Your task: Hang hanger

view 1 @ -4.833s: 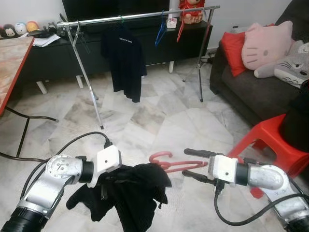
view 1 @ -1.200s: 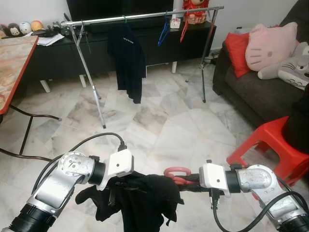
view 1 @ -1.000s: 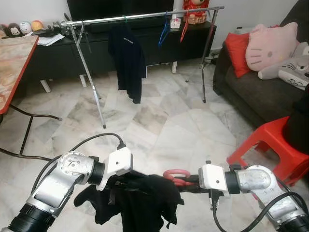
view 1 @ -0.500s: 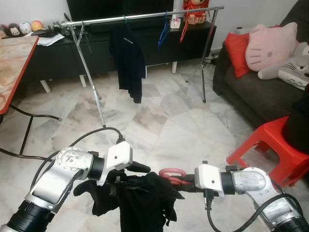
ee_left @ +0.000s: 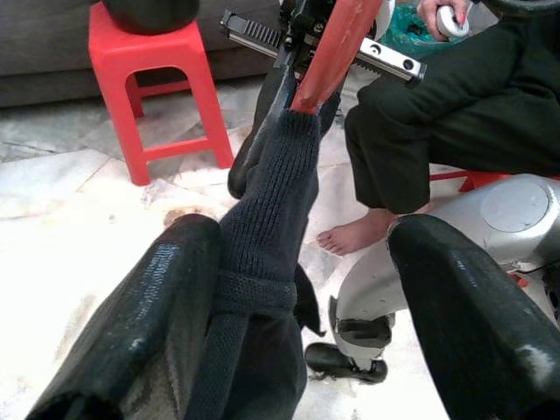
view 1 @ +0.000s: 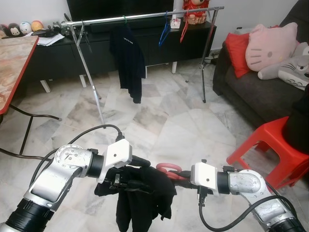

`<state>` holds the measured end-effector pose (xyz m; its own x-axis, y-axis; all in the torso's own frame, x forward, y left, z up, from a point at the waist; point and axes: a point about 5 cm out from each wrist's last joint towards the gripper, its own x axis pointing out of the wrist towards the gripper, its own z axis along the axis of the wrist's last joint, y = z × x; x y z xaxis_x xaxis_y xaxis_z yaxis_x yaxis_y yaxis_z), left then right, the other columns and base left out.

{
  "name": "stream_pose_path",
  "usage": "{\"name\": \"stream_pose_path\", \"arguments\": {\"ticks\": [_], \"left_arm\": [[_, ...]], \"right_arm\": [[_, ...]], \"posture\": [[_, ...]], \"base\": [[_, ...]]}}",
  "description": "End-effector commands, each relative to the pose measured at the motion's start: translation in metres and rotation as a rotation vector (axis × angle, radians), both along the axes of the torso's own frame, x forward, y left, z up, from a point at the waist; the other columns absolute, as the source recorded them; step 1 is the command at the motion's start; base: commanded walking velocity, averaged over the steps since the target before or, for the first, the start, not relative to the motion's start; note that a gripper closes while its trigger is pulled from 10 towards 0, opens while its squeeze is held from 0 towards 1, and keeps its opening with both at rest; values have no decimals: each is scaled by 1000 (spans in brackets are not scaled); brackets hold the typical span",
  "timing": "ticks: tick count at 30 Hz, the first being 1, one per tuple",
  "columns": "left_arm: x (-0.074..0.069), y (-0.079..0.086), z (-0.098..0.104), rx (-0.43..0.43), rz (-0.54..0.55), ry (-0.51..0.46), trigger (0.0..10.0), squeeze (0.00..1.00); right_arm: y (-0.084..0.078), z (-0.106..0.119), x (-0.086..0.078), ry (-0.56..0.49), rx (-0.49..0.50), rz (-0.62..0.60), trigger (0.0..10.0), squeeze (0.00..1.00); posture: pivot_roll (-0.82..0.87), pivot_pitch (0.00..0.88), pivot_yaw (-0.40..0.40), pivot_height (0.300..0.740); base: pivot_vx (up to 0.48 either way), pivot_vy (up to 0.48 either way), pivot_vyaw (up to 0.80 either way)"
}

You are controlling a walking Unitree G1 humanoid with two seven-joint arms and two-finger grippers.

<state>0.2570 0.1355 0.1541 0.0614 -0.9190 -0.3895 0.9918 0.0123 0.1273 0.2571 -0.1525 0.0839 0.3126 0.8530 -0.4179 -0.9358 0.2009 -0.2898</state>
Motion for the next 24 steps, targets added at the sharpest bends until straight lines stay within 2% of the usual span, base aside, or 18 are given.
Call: {"name": "stream_pose_path", "arguments": {"ticks": [1, 6, 7, 8, 11, 18, 24], "left_arm": [[8, 3, 12, -24, 55, -83, 10000, 1000], [17, 10, 14, -45, 141, -131, 10000, 1000], [18, 13, 13, -47, 157, -135, 10000, 251], [22, 21, 11, -38, 200, -145, 10000, 0], [24, 25, 9, -28, 220, -146, 10000, 0], [29, 59, -3, 6, 358, -119, 10000, 0], [15, 75, -21, 30, 364, -2, 10000, 0]], "right_arm": [[-4, 10, 7, -52, 32, -32, 0, 0], [-9, 9, 6, -49, 15, -39, 0, 0], [-10, 7, 6, -49, 1, -37, 0, 0], [-12, 6, 6, -51, -13, -34, 0, 0], [-12, 6, 6, -53, -14, -35, 0, 0], [-21, 14, 10, -73, -30, -37, 0, 0], [-37, 26, 14, -96, -51, -49, 0, 0]], "posture": [[-56, 0, -35, 740], [-56, 0, -35, 740], [-59, 0, -36, 740], [-59, 0, -36, 740], [-59, 0, -36, 740], [-63, 0, -31, 740], [-65, 0, -30, 740]], "base": [[0, 0, 0], [0, 0, 0], [0, 0, 0], [0, 0, 0], [0, 0, 0], [0, 0, 0], [0, 0, 0]]}}
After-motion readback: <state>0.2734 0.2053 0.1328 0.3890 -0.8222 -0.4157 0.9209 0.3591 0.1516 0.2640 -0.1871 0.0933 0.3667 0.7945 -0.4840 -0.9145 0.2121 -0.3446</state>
